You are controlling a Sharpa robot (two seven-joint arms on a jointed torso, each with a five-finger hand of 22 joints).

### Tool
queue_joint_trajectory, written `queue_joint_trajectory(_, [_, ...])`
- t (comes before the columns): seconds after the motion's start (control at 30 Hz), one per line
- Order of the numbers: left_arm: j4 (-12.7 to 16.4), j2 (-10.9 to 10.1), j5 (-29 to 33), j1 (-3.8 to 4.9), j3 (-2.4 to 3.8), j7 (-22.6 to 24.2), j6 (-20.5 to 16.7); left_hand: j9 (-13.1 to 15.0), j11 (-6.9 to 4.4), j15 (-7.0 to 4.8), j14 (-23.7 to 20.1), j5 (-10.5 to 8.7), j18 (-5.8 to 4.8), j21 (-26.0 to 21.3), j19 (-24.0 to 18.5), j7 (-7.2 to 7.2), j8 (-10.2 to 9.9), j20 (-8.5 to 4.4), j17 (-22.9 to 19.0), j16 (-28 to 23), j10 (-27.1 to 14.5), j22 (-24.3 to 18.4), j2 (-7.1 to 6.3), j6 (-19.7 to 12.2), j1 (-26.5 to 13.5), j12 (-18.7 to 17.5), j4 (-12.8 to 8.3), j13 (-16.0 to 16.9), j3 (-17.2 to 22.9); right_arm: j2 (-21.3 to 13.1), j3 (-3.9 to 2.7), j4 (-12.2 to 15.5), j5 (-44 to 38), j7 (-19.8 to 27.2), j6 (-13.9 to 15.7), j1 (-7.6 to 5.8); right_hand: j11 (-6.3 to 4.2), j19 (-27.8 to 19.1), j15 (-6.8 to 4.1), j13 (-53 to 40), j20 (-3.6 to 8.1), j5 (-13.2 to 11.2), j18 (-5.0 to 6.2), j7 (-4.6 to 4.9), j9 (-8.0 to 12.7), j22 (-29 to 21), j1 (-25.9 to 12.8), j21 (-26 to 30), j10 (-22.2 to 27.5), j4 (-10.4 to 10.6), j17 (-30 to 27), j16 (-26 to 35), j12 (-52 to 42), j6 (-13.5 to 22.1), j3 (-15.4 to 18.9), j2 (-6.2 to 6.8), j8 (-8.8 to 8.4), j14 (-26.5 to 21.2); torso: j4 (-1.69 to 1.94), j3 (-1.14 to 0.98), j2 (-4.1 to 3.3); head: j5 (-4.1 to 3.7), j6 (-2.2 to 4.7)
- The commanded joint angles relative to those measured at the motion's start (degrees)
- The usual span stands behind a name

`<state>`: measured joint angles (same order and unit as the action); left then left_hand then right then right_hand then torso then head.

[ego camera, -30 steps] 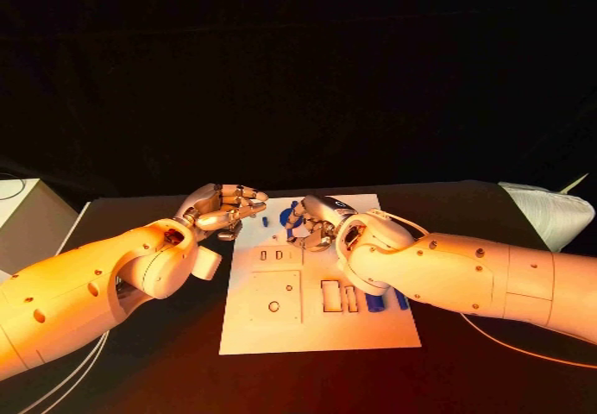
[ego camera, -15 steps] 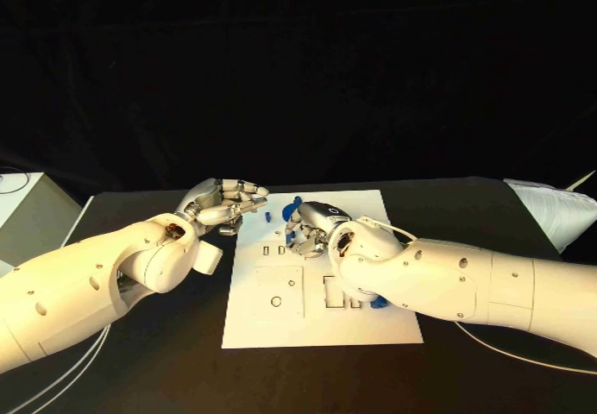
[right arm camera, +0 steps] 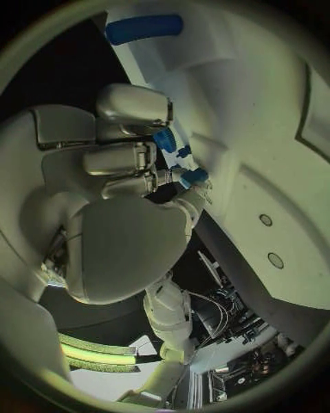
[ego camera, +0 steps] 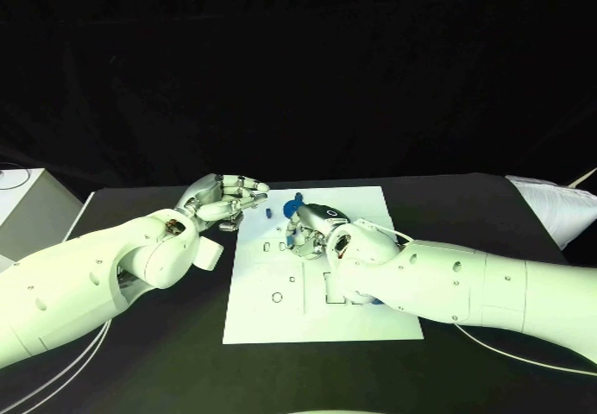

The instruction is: Assemble the parts on the task board

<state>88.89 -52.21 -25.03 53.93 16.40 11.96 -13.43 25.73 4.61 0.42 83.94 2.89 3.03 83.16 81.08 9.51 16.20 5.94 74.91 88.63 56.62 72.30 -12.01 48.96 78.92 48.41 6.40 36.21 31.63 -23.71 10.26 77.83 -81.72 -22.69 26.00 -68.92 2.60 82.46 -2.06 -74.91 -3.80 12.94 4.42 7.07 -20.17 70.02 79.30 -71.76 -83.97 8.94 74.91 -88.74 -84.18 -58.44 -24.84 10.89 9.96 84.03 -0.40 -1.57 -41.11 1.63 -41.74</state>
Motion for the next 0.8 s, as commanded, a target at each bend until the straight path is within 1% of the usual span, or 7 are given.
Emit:
queue_joint_trajectory(0.03, [0.0,0.2,0.3,0.04,0.03,0.2,0.1,0.1,-0.05,0.17,5.1,-0.09,0.65,-0.4,-0.4,0.00,0.3,0.07,13.3,-0.3,-0.2,-0.1,0.08,-0.3,-0.4,-0.1,0.2,-0.1,0.3,0.1,0.03,0.2,-1.5,-0.2,-0.9,0.16,-0.15,-0.1,0.11,-8.8,-0.05,0.3,0.11,0.18,0.0,-0.1,-0.4,0.2,-1.2,-0.2,12.4,-0.2,-0.1,0.1,-0.2,-0.02,0.25,5.4,-0.04,-0.01,-0.01,0.21,-0.21])
queue_joint_trajectory(0.17, [-0.2,0.3,0.4,0.04,0.02,0.2,0.2,0.1,-0.05,0.17,5.1,-0.09,0.65,-0.4,-0.4,0.00,0.3,0.07,13.3,-0.3,-0.2,-0.1,0.08,-0.3,-0.4,-0.1,0.2,-0.1,0.3,0.1,0.05,-0.1,-1.8,-0.3,-0.6,0.26,-0.15,-0.1,0.11,-8.8,-0.05,0.3,0.11,0.18,0.0,-0.1,-0.4,0.2,-1.2,-0.2,12.4,-0.2,-0.1,0.1,-0.2,-0.02,0.25,5.4,-0.08,0.04,0.01,0.13,-0.32])
queue_joint_trajectory(0.27, [-0.2,0.4,0.4,0.03,0.02,0.3,0.2,0.1,-0.05,0.17,5.1,-0.09,0.65,-0.4,-0.4,0.00,0.3,0.07,13.3,-0.3,-0.2,-0.1,0.08,-0.3,-0.4,-0.1,0.2,-0.1,0.3,0.2,0.06,-0.3,-1.9,-0.2,-0.4,0.34,-0.13,-0.1,0.13,-8.8,-0.09,0.3,0.12,0.19,0.0,0.0,-0.5,0.2,-1.1,-0.3,12.4,-0.2,0.0,0.1,-0.2,0.09,0.29,5.4,-0.06,0.02,0.03,0.14,-0.36])
queue_joint_trajectory(0.43, [-0.2,0.4,0.4,0.03,0.02,0.2,0.3,0.1,-0.05,0.17,5.1,-0.09,0.65,-0.4,-0.4,0.00,0.3,0.07,13.3,-0.3,-0.2,-0.1,0.08,-0.3,-0.4,-0.1,0.2,-0.1,0.3,0.2,0.08,-0.3,-2.0,-0.1,-0.1,0.48,-0.07,-0.1,0.20,-8.7,-0.16,0.1,0.15,0.27,0.0,-0.1,-0.9,0.4,-1.1,-0.3,12.2,-0.2,0.0,0.2,-0.2,0.36,0.29,5.4,-0.02,-0.09,-0.02,0.30,-0.55])
queue_joint_trajectory(0.6, [-0.2,0.4,0.4,0.03,0.02,0.2,0.4,0.1,-0.05,0.17,5.1,-0.09,0.65,-0.4,-0.4,0.00,0.3,0.07,13.3,-0.3,-0.2,-0.1,0.08,-0.3,-0.4,-0.1,0.2,-0.1,0.3,0.2,0.10,-0.3,-2.0,0.1,0.0,0.57,-0.04,-0.1,0.22,-8.7,-0.19,0.0,0.15,0.29,0.0,-0.1,-1.1,0.4,-1.1,-0.3,12.3,-0.2,0.1,0.3,-0.2,0.47,0.29,5.4,-0.04,-0.07,-0.01,0.37,-0.69])
queue_joint_trajectory(0.7, [-0.2,0.4,0.4,0.03,0.02,0.2,0.5,0.1,-0.05,0.17,5.1,-0.09,0.65,-0.4,-0.4,0.00,0.3,0.07,13.3,-0.3,-0.2,-0.1,0.08,-0.3,-0.4,-0.1,0.2,-0.1,0.3,0.2,0.11,-0.3,-2.0,0.1,0.0,0.62,-0.03,-0.2,0.24,-8.7,-0.21,-0.1,0.16,0.30,0.0,-0.2,-1.2,0.4,-1.0,-0.3,12.3,-0.2,0.1,0.3,-0.1,0.52,0.30,5.4,-0.07,-0.02,0.05,0.38,-0.87])
queue_joint_trajectory(0.8, [-0.2,0.3,0.4,0.03,0.02,0.2,0.6,0.1,-0.05,0.17,5.1,-0.09,0.65,-0.4,-0.4,0.00,0.3,0.07,13.3,-0.3,-0.2,-0.1,0.08,-0.3,-0.4,-0.1,0.2,-0.1,0.3,0.2,0.11,-0.3,-2.0,0.2,0.0,0.67,-0.01,-0.2,0.26,-8.7,-0.24,-0.2,0.17,0.32,0.0,-0.2,-1.3,0.4,-1.1,-0.3,12.3,-0.2,0.0,0.3,-0.1,0.60,0.31,5.4,-0.12,-0.03,0.06,0.41,-0.94])
